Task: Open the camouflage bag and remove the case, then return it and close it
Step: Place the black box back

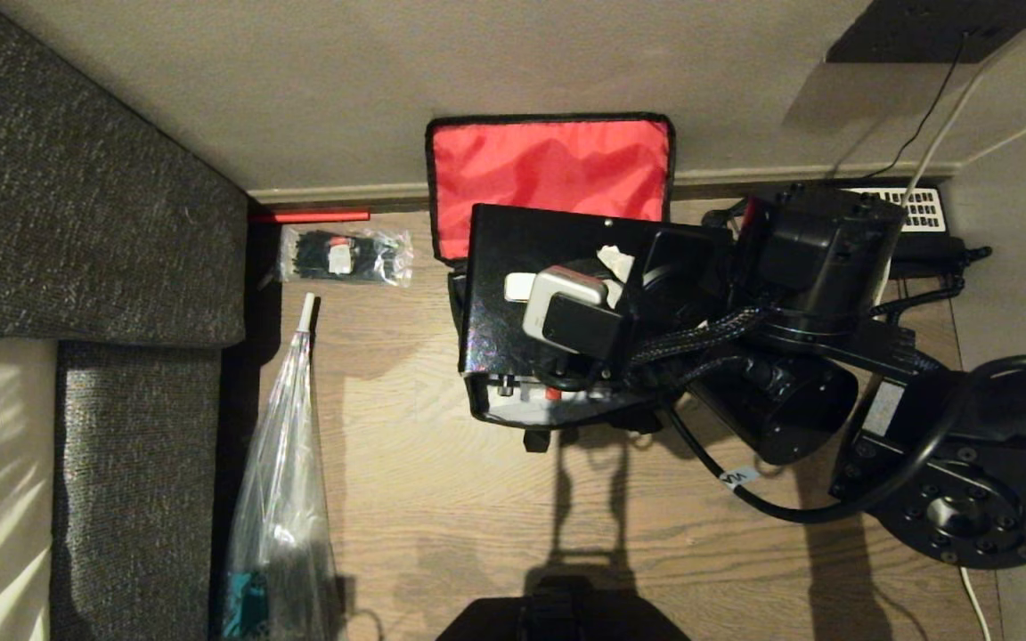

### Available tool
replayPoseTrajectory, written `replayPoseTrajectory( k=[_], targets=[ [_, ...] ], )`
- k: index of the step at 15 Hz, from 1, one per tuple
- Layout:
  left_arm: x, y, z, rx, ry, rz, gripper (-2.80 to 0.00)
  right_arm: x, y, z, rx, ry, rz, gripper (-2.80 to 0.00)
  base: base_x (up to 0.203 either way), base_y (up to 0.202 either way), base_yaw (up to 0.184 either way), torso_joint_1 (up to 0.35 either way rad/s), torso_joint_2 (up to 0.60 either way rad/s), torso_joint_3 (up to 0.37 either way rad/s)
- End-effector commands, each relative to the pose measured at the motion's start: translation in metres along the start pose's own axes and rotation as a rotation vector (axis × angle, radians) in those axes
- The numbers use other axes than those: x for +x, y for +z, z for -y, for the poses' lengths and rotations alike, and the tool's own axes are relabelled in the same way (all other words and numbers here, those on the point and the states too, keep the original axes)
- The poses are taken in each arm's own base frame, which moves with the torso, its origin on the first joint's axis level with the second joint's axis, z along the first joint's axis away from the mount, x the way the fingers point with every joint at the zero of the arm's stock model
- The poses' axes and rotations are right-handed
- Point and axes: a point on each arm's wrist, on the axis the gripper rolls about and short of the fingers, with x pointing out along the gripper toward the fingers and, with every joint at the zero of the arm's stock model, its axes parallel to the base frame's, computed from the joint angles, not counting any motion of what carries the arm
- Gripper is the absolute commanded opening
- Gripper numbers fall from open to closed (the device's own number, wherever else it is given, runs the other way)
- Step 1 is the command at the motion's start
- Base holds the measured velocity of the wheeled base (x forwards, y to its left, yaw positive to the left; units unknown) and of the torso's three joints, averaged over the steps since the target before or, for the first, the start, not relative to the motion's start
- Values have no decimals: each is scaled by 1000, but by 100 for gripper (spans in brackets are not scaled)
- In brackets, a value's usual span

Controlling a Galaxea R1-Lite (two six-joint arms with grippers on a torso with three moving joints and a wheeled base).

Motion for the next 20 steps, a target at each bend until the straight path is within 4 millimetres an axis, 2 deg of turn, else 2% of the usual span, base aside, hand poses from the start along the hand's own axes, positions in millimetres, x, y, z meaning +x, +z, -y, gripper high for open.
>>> replayPoseTrajectory(
  k=[1, 15, 20],
  targets=[
    [0, -1, 0, 1, 1, -3, -280, -2, -1, -1, -8, 3, 10, -280, 0, 0, 0, 0, 0, 0],
    [0, -1, 0, -1, 1, -3, -280, -7, -5, -6, -14, 29, 44, -280, 0, 0, 0, 0, 0, 0],
    [0, -1, 0, 1, 1, -3, -280, -7, -14, -8, -26, 43, 50, -280, 0, 0, 0, 0, 0, 0]
  ],
)
